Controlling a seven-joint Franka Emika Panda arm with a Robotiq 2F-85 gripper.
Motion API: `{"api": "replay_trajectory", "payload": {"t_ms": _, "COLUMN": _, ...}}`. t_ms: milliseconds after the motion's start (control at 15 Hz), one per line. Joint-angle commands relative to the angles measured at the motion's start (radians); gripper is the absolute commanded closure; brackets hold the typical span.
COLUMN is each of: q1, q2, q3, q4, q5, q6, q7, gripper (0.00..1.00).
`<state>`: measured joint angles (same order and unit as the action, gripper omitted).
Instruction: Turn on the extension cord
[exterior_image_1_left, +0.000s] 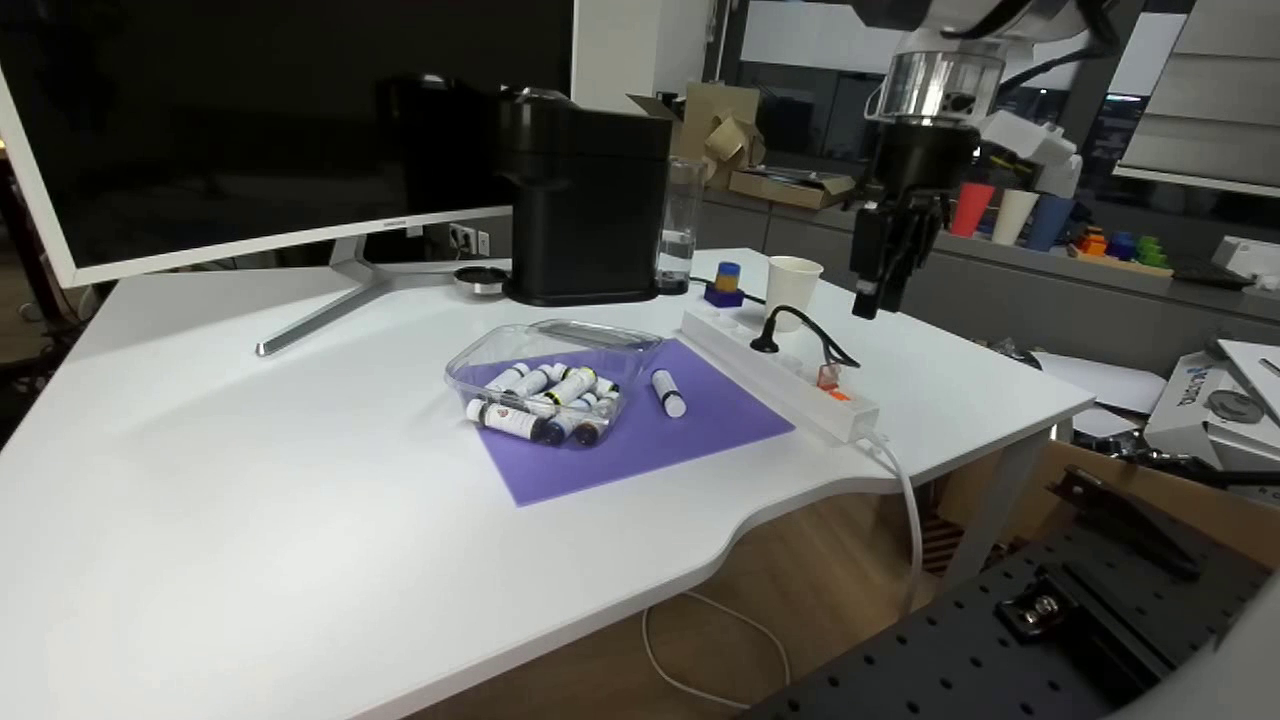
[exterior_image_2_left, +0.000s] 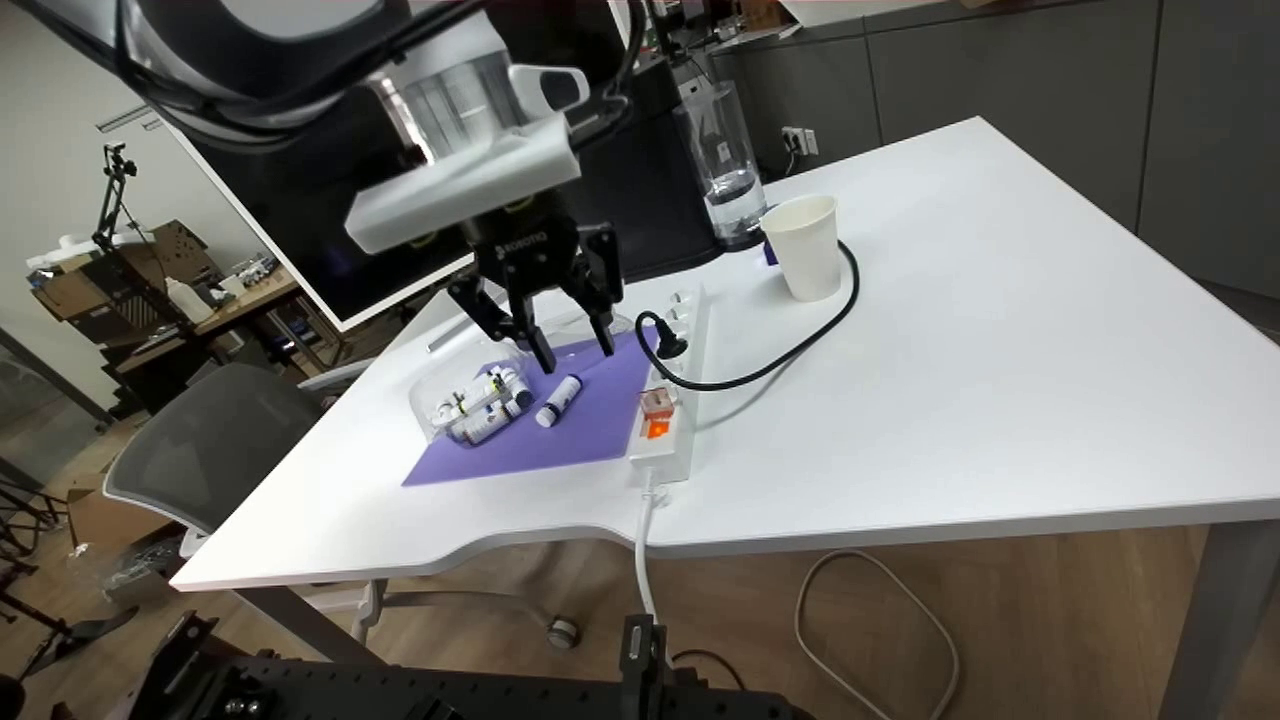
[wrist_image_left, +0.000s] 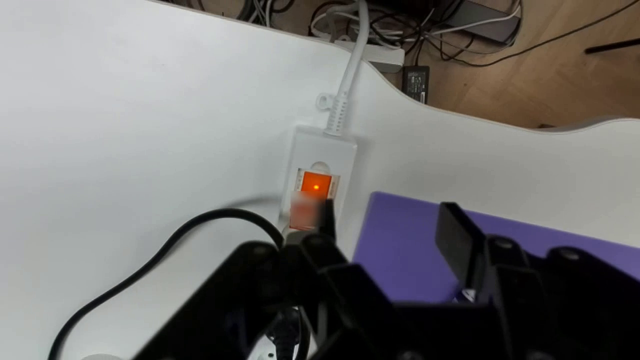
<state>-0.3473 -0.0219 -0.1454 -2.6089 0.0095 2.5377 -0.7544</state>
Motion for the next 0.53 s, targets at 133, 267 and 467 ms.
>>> {"api": "replay_trajectory", "payload": {"t_ms": 133, "q1": 0.033, "q2": -0.202, "q3": -0.072, "q4": -0.047, "q5": -0.110, "q6": -0.129, "q7": 0.170, "gripper": 0.02}}
{"api": "replay_trajectory", "payload": {"t_ms": 267, "q1": 0.038, "q2": -0.241, "q3": -0.089, "q4": -0.050, "q5": -0.114, "q6": -0.157, "q7": 0.192, "gripper": 0.00}}
{"api": "replay_trajectory", "payload": {"t_ms": 467, "q1": 0.046, "q2": -0.264, "q3": -0.112, "q4": -0.039, "q5": -0.113, "q6": -0.201, "q7": 0.193, "gripper": 0.00}}
